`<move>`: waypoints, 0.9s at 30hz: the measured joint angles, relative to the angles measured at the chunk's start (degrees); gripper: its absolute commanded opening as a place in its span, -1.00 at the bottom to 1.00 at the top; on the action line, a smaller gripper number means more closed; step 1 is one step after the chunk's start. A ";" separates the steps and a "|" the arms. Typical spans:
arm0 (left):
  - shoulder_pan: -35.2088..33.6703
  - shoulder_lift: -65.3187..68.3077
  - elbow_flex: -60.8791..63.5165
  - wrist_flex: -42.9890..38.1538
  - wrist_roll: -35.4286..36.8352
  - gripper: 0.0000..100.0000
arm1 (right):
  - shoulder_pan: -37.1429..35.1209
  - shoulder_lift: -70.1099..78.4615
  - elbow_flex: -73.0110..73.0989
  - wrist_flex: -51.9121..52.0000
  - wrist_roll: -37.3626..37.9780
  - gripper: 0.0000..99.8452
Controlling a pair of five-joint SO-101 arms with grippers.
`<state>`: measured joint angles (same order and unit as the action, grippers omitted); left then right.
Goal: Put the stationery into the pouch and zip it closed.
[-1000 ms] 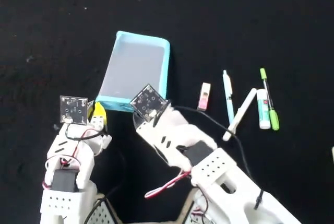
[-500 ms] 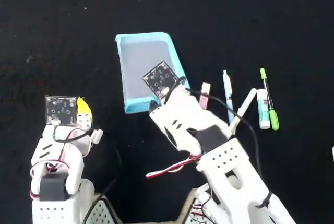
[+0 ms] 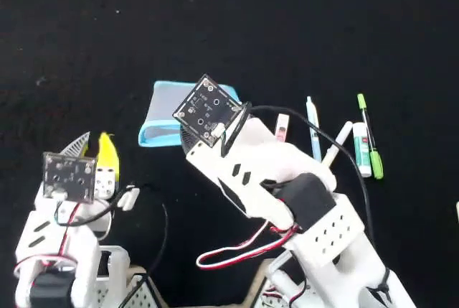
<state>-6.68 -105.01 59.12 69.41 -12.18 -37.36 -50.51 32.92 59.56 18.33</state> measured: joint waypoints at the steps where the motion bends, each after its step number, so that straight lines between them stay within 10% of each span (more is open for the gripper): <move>1: 0.00 0.00 -1.14 0.53 0.00 -0.71 | 0.00 0.00 0.00 0.00 0.00 -0.98; 27: 9.05 37.71 -33.41 19.87 0.44 -0.70 | -0.09 0.00 0.00 0.00 0.18 -0.98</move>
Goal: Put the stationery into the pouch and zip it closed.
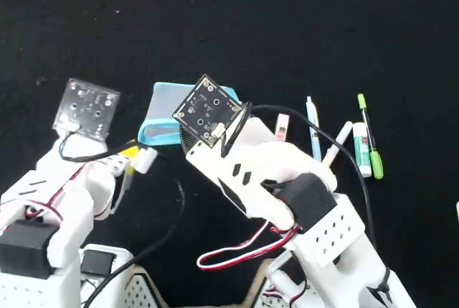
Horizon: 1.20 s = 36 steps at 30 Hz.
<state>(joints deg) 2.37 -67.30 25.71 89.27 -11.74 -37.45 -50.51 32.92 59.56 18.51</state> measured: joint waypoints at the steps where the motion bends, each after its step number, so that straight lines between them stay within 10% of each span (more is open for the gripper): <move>1: 0.35 0.44 -0.53 0.00 0.70 -0.70 | 0.00 0.00 0.00 0.00 0.00 -0.98; 36: -0.53 1.49 18.81 -22.33 6.86 -0.71 | -0.09 0.00 0.00 -1.05 0.00 -0.98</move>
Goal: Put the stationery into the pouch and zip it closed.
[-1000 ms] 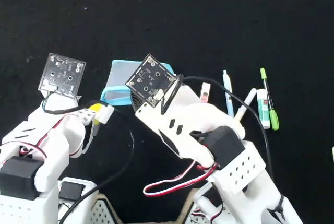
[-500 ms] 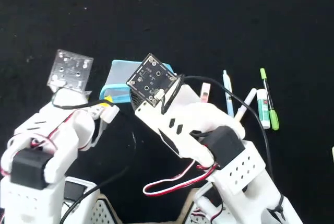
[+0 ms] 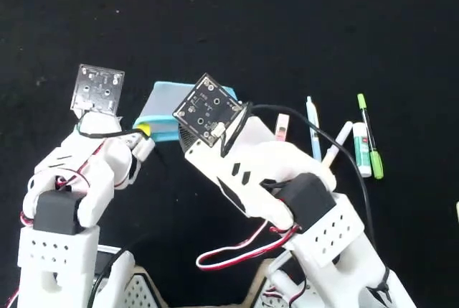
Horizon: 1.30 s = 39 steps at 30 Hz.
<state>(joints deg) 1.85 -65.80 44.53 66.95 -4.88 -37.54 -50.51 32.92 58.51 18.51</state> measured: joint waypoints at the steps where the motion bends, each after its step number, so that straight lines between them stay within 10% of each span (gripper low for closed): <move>1: -0.09 -0.18 0.53 -0.35 0.00 -0.71 | 0.00 0.00 0.00 0.00 0.00 -0.98; 39: -10.73 -9.58 0.09 2.37 -2.55 -0.94 | 11.69 0.00 2.81 5.45 -0.26 -0.98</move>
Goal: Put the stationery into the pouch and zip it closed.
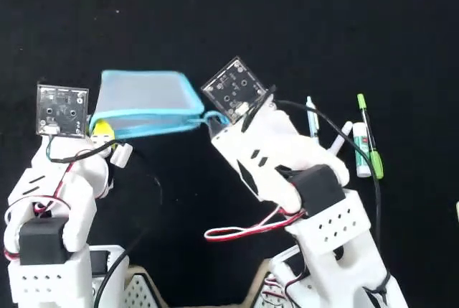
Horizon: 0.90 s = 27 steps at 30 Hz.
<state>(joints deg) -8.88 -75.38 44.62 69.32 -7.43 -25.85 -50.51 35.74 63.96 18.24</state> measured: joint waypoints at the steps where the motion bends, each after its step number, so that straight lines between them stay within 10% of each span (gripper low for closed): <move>1: -0.09 0.00 0.00 1.14 0.00 -0.94 | 0.00 0.00 0.00 0.79 0.00 -0.98; 27: 9.76 -1.32 5.01 0.26 -0.09 -0.80 | 0.26 -13.19 8.35 3.60 0.18 -0.98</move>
<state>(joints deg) 0.88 -76.70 49.63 69.58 -7.52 -25.58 -63.69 44.09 67.56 18.42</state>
